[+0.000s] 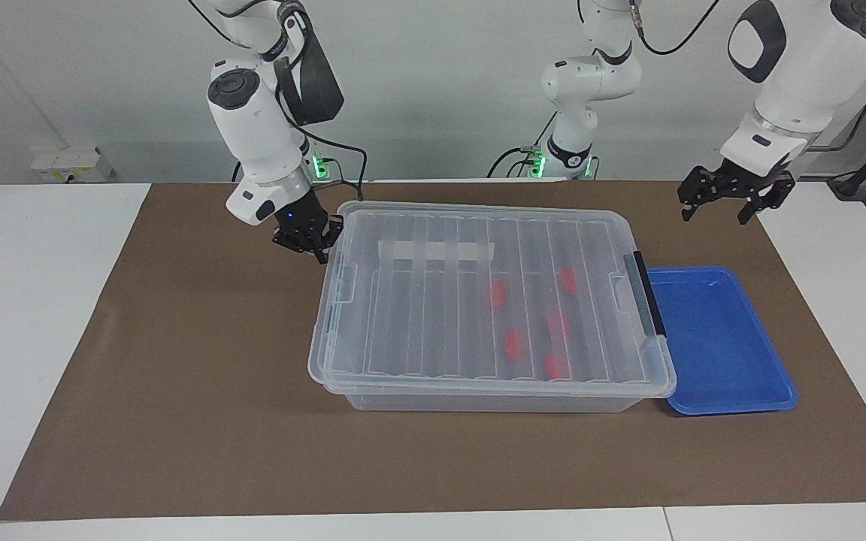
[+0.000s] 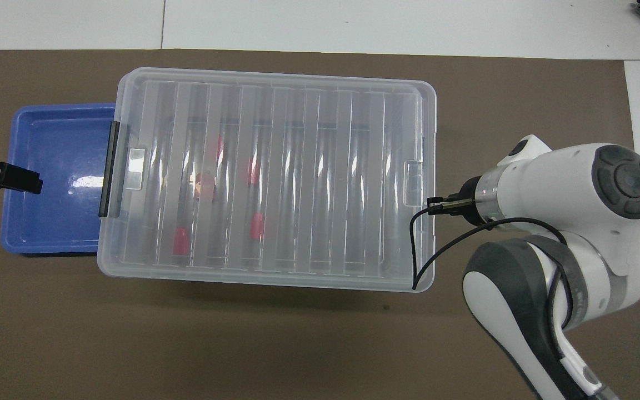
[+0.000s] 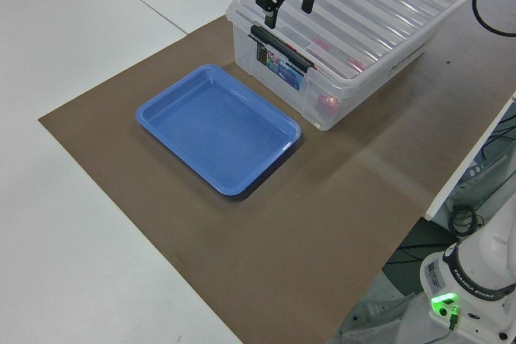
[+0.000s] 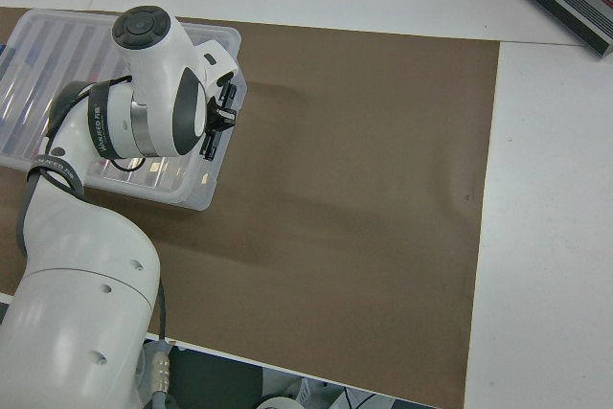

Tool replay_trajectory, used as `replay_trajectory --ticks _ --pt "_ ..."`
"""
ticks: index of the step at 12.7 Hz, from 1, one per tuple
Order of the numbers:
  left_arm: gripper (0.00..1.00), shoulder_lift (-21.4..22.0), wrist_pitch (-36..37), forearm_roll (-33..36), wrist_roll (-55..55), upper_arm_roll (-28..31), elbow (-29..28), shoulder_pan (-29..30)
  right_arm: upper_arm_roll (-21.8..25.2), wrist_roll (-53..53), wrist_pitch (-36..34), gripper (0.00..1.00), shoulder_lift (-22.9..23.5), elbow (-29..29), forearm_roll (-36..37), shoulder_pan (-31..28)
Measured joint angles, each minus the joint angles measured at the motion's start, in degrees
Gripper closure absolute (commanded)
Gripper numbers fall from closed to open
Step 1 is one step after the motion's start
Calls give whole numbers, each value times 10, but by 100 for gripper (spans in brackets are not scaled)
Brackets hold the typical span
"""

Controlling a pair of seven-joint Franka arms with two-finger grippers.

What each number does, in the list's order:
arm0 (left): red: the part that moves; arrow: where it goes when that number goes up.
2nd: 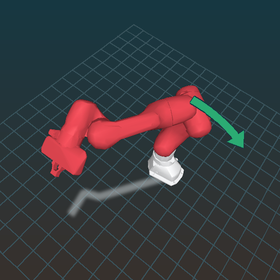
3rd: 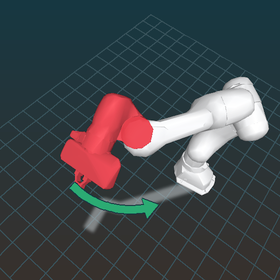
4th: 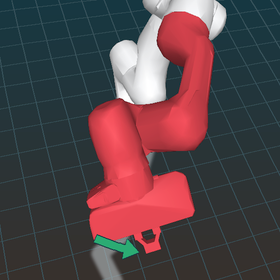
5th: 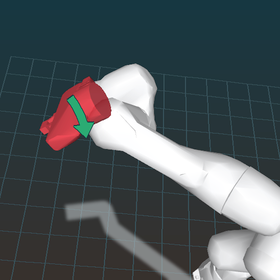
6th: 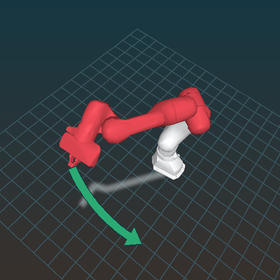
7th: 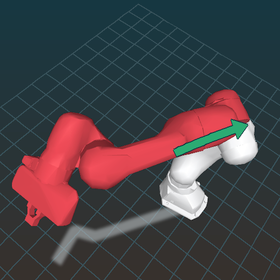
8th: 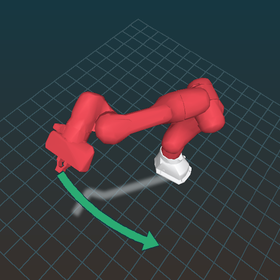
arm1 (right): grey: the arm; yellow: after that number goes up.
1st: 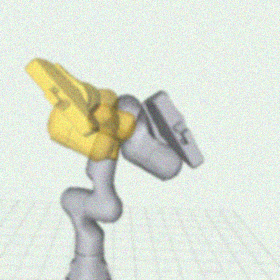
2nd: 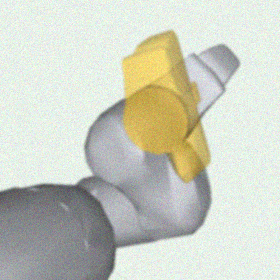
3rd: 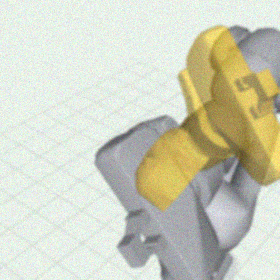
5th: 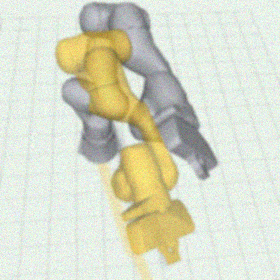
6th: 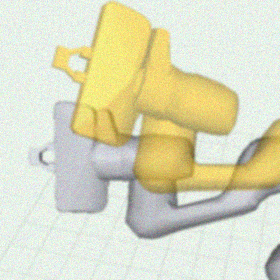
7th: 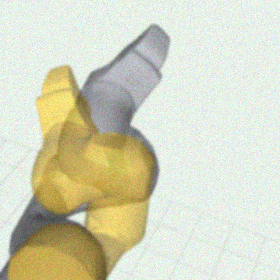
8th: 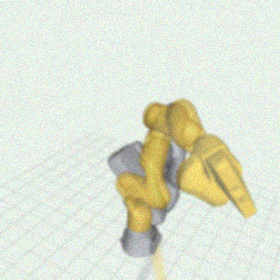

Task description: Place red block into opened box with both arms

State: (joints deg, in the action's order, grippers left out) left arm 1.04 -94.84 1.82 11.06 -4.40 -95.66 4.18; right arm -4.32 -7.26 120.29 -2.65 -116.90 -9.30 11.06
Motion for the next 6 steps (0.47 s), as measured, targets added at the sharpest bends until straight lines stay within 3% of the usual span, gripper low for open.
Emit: replay_trajectory --ticks 6 --pt "0 0 0 0 0 30 0 -34 1 -2 -1 100 -4 1 0 3"
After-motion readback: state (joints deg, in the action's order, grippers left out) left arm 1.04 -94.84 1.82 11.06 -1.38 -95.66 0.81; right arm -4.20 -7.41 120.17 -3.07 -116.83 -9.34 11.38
